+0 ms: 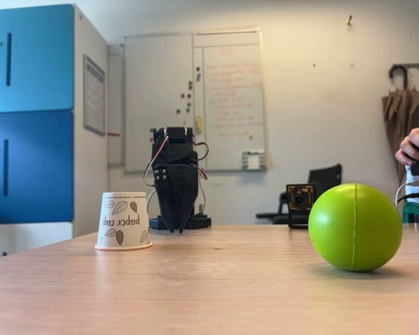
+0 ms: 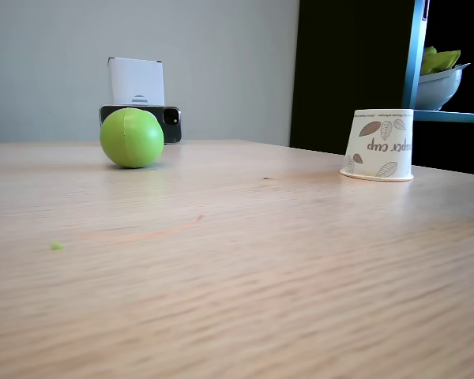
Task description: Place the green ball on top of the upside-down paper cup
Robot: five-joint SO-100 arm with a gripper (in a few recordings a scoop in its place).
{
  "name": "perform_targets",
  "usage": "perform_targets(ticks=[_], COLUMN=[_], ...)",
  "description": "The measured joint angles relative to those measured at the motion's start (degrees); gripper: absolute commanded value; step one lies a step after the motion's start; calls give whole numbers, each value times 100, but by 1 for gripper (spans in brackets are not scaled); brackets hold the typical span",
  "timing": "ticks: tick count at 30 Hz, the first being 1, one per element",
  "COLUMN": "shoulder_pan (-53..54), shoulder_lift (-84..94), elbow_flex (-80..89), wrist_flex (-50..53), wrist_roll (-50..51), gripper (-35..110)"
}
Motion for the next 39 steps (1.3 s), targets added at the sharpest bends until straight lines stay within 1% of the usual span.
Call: perform_targets(ticks=[7, 11, 15, 26, 29, 35, 39], shoulder_pan=[44, 62, 53, -352, -475, -879, -1151], shoulder_lift=[-694, -1397, -2092, -4720, -5511, -7260, -8367], elbow_flex=[-686, -1521, -2320, -4816, -5458, -6943, -7980], wrist_flex=[44, 44, 44, -123, -220, -404, -413], wrist_roll=[-176, -413, -853, -2206, -2399, -2813, -2883], gripper=[0, 0, 0, 0, 1, 7, 11])
